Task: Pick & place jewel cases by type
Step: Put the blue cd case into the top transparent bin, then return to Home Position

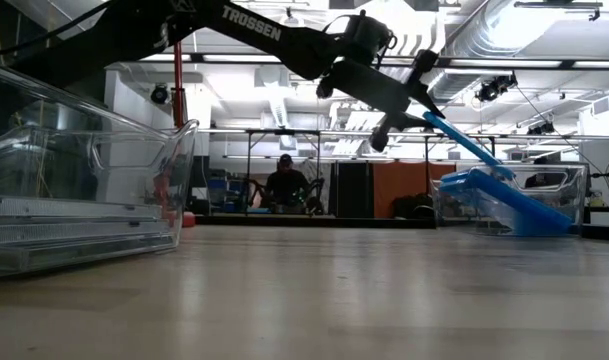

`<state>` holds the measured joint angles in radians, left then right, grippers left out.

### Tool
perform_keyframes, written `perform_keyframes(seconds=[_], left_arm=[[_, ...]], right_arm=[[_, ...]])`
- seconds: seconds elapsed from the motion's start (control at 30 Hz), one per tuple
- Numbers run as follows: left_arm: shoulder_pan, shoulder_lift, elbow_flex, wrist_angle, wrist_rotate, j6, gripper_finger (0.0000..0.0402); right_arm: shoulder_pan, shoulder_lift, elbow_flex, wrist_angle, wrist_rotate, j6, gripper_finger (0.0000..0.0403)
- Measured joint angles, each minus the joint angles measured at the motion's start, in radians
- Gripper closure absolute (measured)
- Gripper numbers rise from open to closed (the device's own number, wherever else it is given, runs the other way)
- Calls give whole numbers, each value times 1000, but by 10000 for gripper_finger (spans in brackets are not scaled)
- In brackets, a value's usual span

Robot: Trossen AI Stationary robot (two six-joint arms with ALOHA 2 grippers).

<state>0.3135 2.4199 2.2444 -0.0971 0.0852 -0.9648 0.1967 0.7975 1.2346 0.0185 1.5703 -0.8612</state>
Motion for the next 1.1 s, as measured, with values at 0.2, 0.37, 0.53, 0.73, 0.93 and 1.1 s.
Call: perform_keyframes(seconds=[0.2, 0.37, 0.53, 0.73, 0.93, 1.1], left_arm=[[0, 0, 0, -1, 40, 32, 327], [-8, 0, 0, -1, 39, 41, 327], [-13, 0, 0, -1, 43, 76, 327], [-15, 0, 0, 37, 66, 83, 313], [-17, 0, 0, 49, 100, 85, 263], [-22, 0, 0, 51, 83, 73, 230]], right_arm=[[0, 0, 0, 0, 0, -1, 293], [0, 0, 0, 0, 0, -2, 293], [0, 0, 0, 0, 0, 1, 293], [0, 0, 0, -2, 0, 13, 293], [0, 0, 0, -3, 0, 15, 293], [0, 0, 0, -7, 0, 16, 293]])
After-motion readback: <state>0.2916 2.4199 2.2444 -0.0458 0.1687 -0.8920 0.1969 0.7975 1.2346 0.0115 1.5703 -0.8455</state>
